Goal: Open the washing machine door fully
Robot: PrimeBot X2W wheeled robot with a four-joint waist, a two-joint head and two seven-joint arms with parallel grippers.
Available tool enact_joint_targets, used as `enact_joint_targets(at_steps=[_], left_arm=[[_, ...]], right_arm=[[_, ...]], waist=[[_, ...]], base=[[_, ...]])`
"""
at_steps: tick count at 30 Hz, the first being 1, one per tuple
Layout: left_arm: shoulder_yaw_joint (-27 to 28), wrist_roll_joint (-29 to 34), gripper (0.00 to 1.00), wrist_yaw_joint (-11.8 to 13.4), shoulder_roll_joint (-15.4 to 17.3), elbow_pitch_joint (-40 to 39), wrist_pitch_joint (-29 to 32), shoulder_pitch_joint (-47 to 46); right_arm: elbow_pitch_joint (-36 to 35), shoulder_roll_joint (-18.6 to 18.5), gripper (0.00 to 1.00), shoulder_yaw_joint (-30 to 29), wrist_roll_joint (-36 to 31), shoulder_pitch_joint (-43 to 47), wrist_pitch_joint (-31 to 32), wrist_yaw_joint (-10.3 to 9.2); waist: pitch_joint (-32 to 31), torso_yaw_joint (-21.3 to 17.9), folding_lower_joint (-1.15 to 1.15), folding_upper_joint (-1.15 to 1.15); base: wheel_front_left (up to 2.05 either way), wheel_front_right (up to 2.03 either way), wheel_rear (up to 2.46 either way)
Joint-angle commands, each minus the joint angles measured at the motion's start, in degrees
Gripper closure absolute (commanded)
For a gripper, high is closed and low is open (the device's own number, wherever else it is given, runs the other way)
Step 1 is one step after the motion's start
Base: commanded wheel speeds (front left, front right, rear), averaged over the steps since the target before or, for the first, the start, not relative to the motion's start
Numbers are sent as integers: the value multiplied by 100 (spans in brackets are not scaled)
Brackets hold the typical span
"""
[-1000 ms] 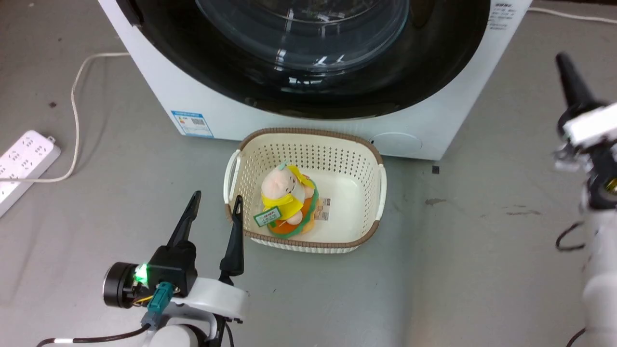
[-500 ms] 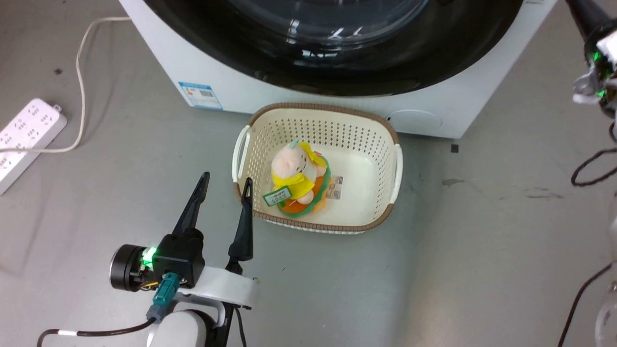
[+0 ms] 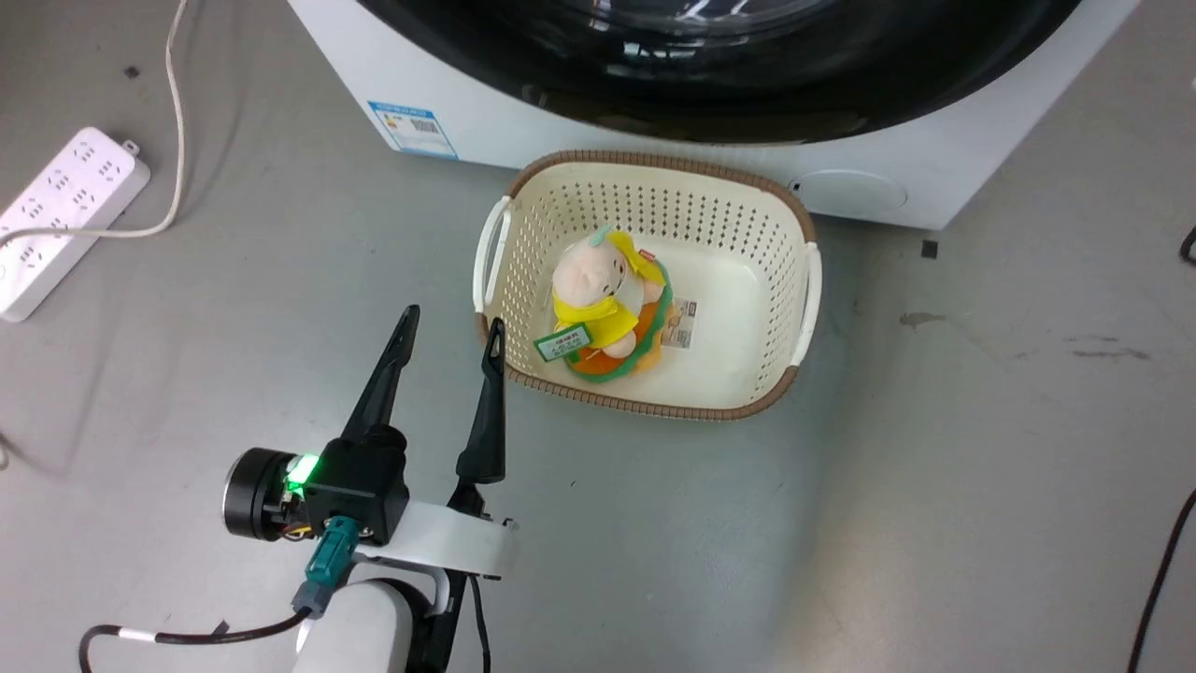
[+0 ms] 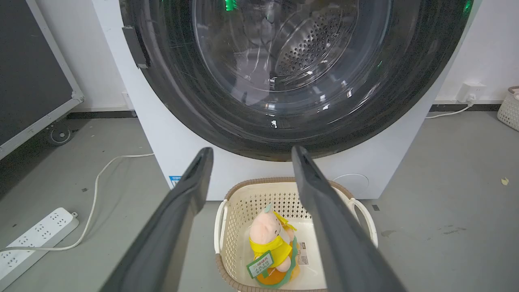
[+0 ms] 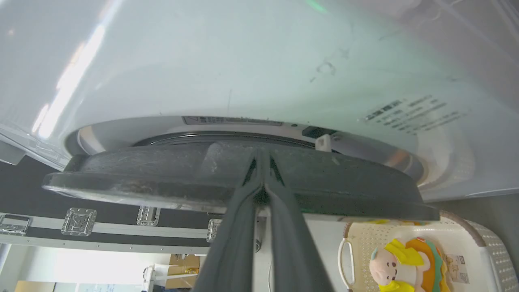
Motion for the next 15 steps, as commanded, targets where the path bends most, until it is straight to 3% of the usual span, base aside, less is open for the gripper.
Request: enact_joint_targets(at_steps=[1, 15], left_arm=[[-38, 16, 0, 36, 6, -16, -56, -102], [-226, -19, 0, 81, 7, -24, -224, -322]], right_arm=[[196, -80, 100, -27, 147, -272, 122, 7], [1309, -328, 100, -75, 729, -1352, 953, 7]], waist=[[64, 29, 0, 0], [440, 186, 0, 0]], base=[[0, 0, 0], [0, 0, 0]])
